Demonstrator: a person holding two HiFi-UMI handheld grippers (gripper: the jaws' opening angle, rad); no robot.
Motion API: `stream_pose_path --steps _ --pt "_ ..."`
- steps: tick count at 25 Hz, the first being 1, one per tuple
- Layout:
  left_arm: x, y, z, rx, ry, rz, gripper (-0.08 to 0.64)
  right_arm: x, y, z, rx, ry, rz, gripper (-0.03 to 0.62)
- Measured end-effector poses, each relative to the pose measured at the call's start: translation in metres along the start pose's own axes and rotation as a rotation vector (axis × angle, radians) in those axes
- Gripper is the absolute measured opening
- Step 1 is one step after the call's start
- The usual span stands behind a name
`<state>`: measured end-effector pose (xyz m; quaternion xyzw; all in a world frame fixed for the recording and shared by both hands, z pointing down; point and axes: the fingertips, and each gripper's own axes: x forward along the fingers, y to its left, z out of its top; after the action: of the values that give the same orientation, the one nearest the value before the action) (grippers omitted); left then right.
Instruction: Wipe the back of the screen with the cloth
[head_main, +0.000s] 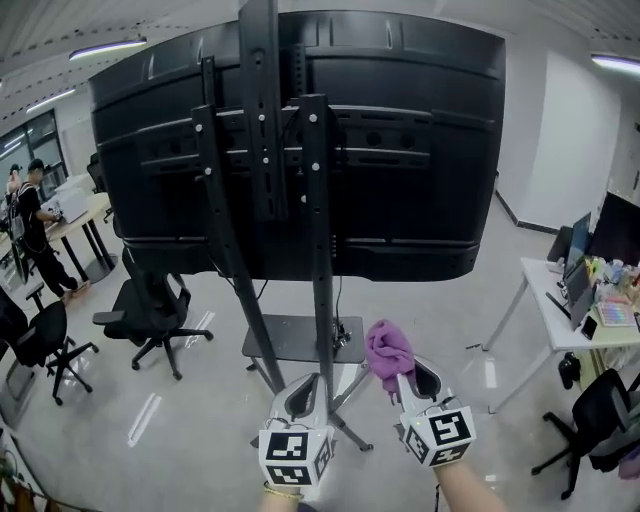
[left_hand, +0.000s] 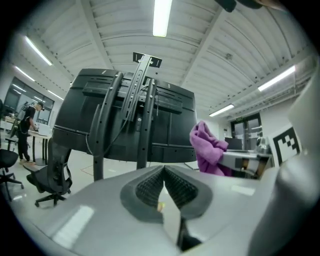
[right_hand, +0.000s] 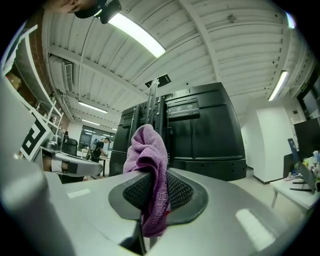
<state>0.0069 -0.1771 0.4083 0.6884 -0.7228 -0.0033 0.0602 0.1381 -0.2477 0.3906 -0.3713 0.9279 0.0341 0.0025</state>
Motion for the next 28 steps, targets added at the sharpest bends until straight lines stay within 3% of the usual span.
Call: stream_pose_path --steps 4,8,17,22,28 --pt "-0.03 0.063 0.007 -0.014 -0.019 0.044 0.008 0.028 0.067 0.005 -0.02 -0.003 0.052 0.054" --pt "-0.06 0.152 0.017 -0.004 -0.035 0.08 0.008 0.071 0.148 0.01 -0.011 -0.024 0.068 0.054" --pt "-0.109 0.342 0.033 0.025 -0.025 0.079 0.008 0.177 0.322 0.015 0.014 -0.033 0.055 0.054" --pt "-0.121 0.421 0.048 0.049 -0.022 0.095 0.008 0.234 0.368 0.019 0.0 -0.015 0.035 0.054" --pt "-0.105 0.49 0.063 0.047 -0.034 0.121 0.008 0.324 0.367 0.044 -0.076 -0.034 -0.074 0.054"
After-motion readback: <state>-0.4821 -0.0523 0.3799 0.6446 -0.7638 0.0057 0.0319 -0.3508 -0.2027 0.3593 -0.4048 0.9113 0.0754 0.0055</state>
